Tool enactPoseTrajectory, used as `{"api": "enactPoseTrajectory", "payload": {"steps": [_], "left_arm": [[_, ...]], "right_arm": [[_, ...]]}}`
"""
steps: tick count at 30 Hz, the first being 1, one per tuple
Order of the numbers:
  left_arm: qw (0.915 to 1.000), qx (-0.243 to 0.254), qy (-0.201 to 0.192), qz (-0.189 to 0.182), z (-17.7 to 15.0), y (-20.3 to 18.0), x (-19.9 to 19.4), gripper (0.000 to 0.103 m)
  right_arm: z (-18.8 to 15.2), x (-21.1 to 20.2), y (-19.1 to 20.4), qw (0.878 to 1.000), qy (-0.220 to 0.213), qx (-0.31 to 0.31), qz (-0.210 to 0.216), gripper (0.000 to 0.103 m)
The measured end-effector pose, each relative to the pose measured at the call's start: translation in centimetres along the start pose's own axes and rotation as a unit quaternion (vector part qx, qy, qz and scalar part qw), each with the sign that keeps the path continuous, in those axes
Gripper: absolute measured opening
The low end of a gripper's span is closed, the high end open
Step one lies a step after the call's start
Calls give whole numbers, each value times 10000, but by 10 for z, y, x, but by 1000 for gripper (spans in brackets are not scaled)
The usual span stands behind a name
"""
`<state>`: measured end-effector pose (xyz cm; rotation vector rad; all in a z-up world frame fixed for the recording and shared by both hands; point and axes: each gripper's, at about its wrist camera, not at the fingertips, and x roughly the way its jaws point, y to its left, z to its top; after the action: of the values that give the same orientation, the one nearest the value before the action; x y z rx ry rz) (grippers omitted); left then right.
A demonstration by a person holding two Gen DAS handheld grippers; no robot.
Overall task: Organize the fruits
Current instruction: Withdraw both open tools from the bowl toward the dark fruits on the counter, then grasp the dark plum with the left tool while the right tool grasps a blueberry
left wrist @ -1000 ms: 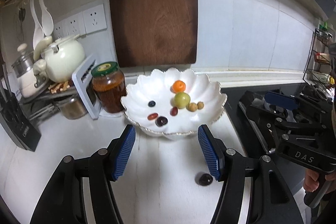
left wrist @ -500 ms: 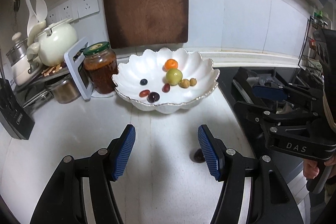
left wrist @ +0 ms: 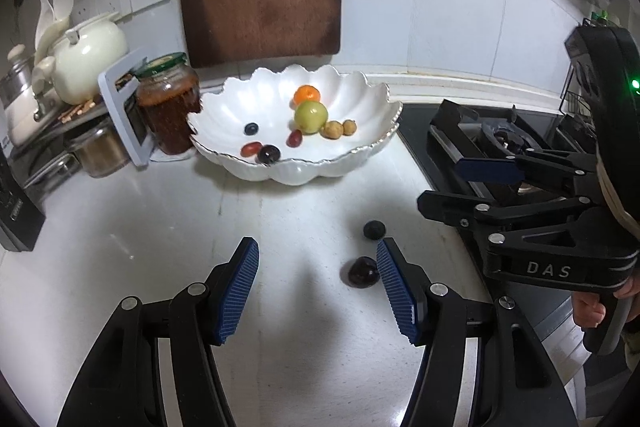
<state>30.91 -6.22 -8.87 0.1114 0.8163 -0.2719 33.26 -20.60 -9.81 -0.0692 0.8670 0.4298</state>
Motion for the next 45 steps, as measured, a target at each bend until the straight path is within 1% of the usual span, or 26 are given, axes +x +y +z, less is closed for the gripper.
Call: {"api": "enactPoseTrajectory", "payload": {"steps": [8, 10, 15, 17, 24, 28, 31, 35, 38, 41, 45], "left_arm": [[9995, 240, 88, -195, -12, -14, 15, 59], [9992, 265, 136, -251, -14, -16, 20, 58], [9987, 223, 247, -375, -19, -17, 33, 56], [9984, 185, 329, -411, -21, -17, 40, 53], [9976, 151, 470, -477, -23, -18, 56, 52], [9969, 116, 538, -559, -25, -19, 65, 47], [9966, 46, 572, -592, -25, -17, 69, 47], [9964, 4, 595, -608, -25, -15, 72, 43], [9957, -34, 623, -691, -25, -13, 75, 40], [9951, -32, 637, -753, -25, -14, 77, 36], [9949, 6, 627, -789, -24, -16, 78, 33]], "right_arm": [[-5, 17, -2, 9996, 235, -96, 103, 55], [-5, 23, -3, 9994, 297, -113, 148, 53], [-7, 37, -6, 9986, 436, -111, 262, 50], [-8, 42, -6, 9984, 467, -130, 286, 50], [-10, 63, -8, 9967, 655, -121, 471, 44], [-10, 71, -8, 9959, 723, -141, 517, 41], [-10, 77, -10, 9953, 778, -118, 570, 39], [-10, 83, -10, 9948, 815, -89, 606, 39], [-9, 87, -9, 9941, 859, -89, 659, 35], [-9, 90, -7, 9937, 887, -132, 670, 35], [-11, 92, -6, 9935, 909, -153, 674, 29]]}}
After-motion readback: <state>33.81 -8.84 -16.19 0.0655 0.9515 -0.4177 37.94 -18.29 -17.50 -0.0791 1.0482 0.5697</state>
